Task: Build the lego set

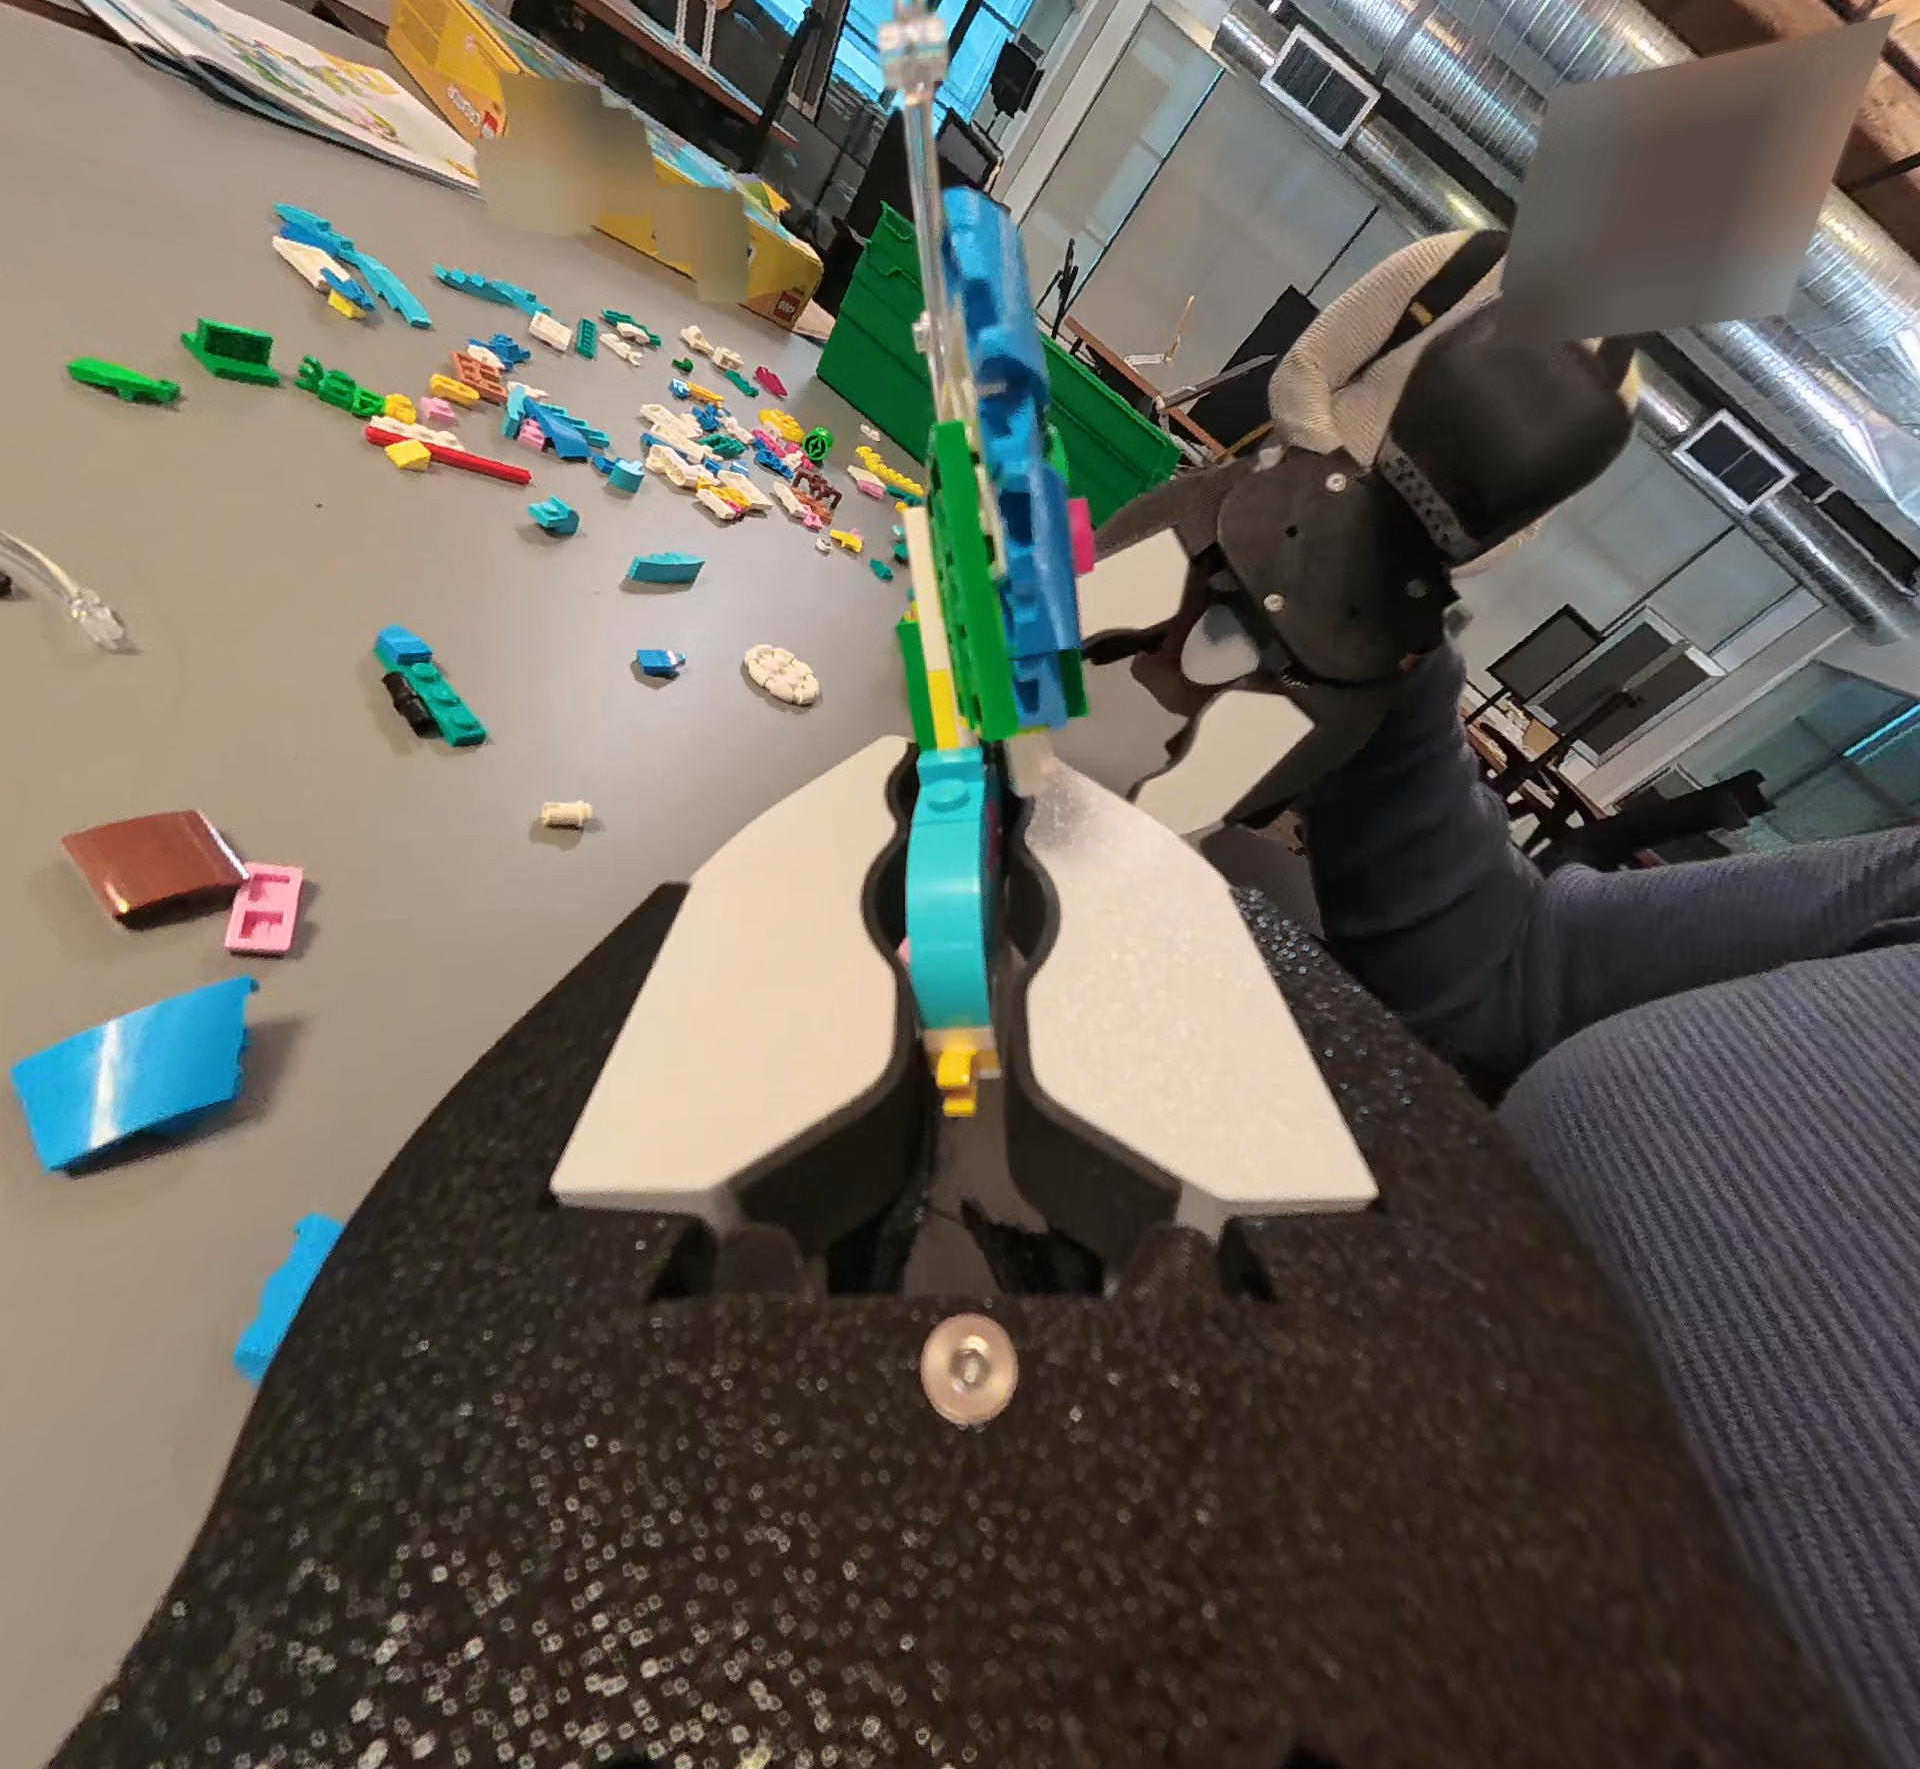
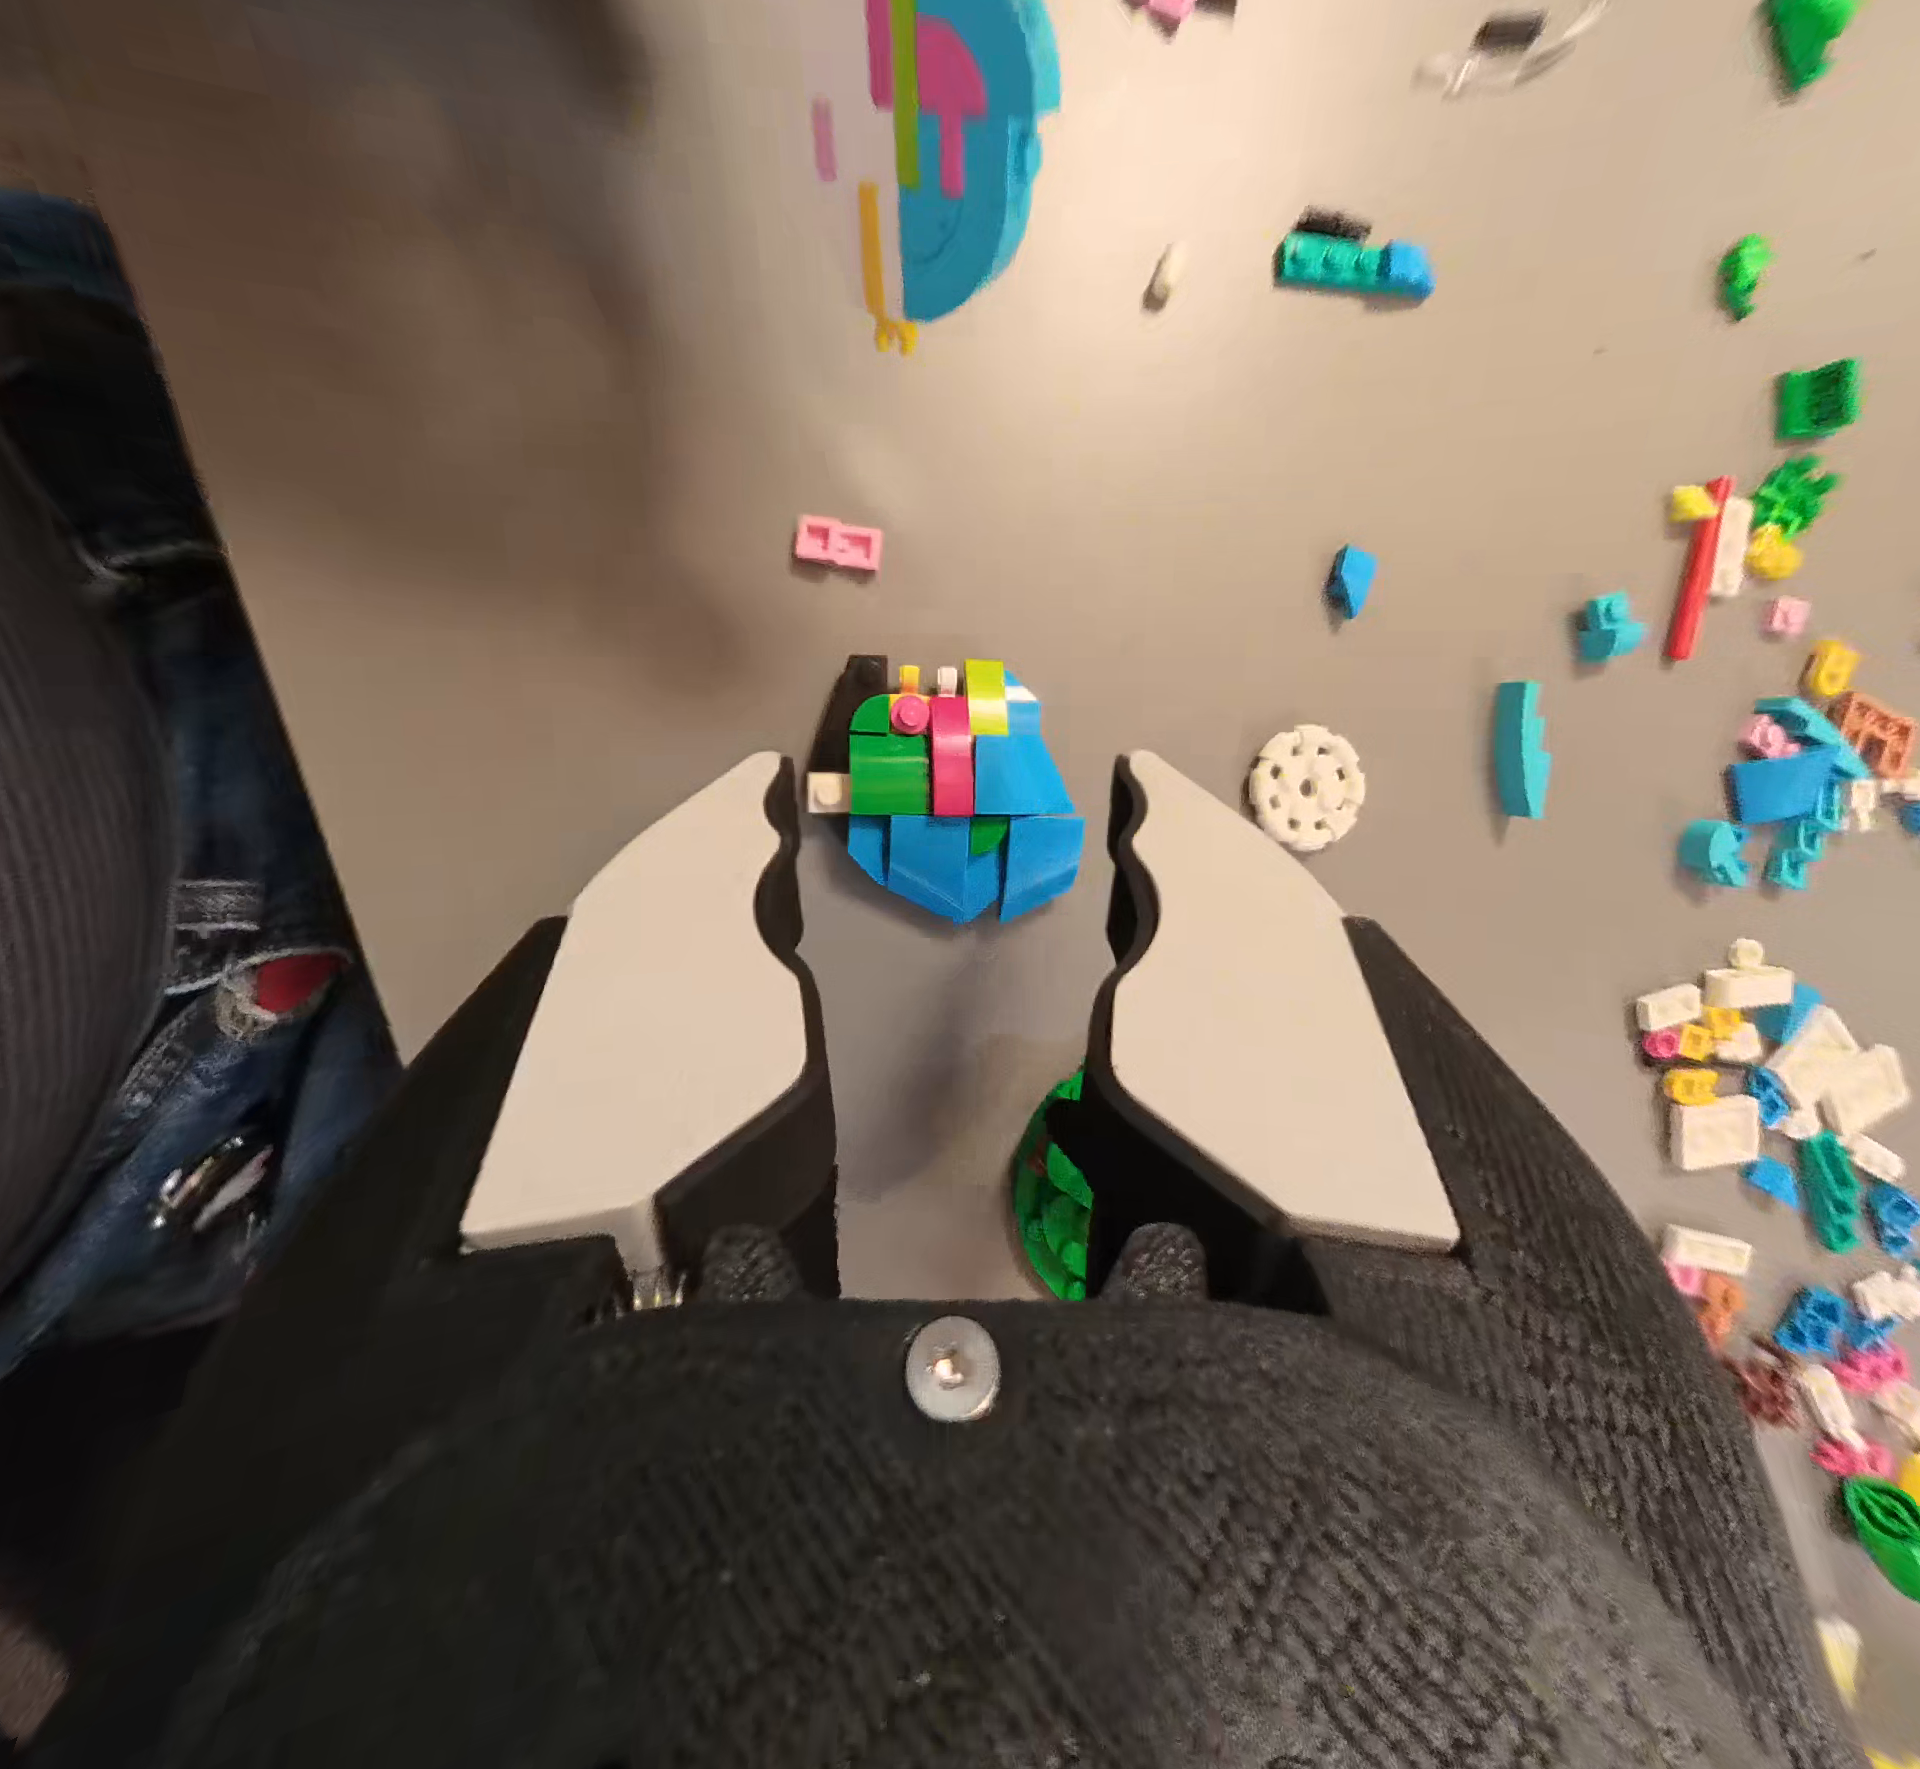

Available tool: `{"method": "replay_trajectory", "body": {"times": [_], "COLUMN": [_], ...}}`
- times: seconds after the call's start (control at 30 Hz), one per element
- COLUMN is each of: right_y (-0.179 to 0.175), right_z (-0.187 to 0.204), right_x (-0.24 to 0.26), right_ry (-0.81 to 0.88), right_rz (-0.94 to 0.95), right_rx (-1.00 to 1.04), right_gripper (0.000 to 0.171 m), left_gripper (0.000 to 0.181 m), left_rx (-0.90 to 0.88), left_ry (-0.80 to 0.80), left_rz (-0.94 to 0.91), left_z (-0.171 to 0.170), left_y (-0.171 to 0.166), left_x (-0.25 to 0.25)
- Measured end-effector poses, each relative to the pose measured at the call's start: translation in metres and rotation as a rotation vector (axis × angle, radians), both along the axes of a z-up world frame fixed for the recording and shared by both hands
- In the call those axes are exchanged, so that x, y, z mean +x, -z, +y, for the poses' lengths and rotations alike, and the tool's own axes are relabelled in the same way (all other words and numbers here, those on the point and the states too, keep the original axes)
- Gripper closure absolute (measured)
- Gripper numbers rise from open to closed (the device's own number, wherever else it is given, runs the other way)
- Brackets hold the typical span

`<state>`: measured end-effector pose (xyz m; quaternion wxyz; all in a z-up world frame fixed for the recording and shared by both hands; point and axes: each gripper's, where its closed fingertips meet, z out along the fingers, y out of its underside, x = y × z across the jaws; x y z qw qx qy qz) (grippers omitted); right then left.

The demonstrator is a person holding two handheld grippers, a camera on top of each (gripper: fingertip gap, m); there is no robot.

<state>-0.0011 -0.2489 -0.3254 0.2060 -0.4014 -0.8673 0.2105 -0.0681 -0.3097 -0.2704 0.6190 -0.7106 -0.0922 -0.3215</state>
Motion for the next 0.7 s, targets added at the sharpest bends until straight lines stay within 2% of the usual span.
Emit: {"method": "replay_trajectory", "body": {"times": [0.17,0.27,0.37,0.5,0.7], "right_y": [-0.023,-0.029,-0.026,-0.014,0.001], "right_z": [-0.006,-0.003,-0.004,0.004,0.005], "right_x": [-0.002,0.003,0.016,0.03,0.023], "right_ry": [0.044,0.102,0.103,0.068,0.011], "right_rz": [0.252,0.329,0.282,0.192,0.037], "right_rx": [-0.104,-0.193,-0.261,-0.199,-0.244], "right_gripper": [0.113,0.113,0.113,0.113,0.11], "left_gripper": [0.168,0.168,0.168,0.168,0.168], "left_rx": [0.007,0.008,0.001,-0.058,-0.172], "left_ry": [0.049,0.072,0.104,0.165,0.216], "left_rz": [0.013,0.017,0.022,0.061,0.116], "left_z": [0.001,0.004,0.005,0.004,-0.001], "left_y": [-0.001,-0.001,0.0,0.008,0.024], "left_x": [0.006,0.006,0.009,0.024,0.04]}}
